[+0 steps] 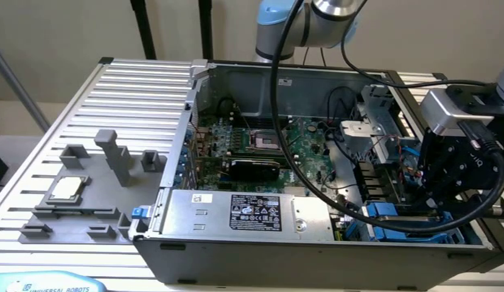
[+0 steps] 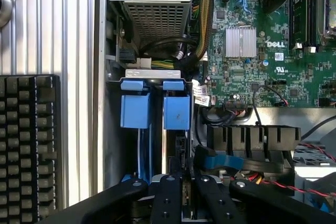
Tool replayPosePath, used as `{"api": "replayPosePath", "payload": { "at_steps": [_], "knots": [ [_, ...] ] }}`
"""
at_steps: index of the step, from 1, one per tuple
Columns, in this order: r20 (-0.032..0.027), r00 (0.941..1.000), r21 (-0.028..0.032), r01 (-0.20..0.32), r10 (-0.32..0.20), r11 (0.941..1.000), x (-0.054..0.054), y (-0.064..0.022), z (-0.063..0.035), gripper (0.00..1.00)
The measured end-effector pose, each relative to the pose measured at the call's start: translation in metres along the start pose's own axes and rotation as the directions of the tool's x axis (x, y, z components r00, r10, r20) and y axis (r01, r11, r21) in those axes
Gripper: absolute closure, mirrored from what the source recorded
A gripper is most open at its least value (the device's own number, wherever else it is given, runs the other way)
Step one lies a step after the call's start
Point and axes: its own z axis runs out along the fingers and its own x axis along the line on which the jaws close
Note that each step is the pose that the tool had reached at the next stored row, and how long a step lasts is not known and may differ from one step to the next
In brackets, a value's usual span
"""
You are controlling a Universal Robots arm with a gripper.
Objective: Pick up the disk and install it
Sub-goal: 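Insert the first disk wire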
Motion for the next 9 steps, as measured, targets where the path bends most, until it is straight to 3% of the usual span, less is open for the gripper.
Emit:
{"api": "replayPosePath", "payload": {
  "at_steps": [6,7,9],
  "knots": [
    [0.0006,1.0000,0.0000,0.000,0.000,1.0000,0.0000,0.0000,-0.0010,0.82],
    [0.0004,1.0000,0.0000,0.000,0.000,1.0000,-0.0001,0.0001,-0.0020,0.76],
    [0.0005,1.0000,0.0000,0.000,0.000,1.0000,-0.0001,0.0003,-0.0046,0.76]
  ]
}}
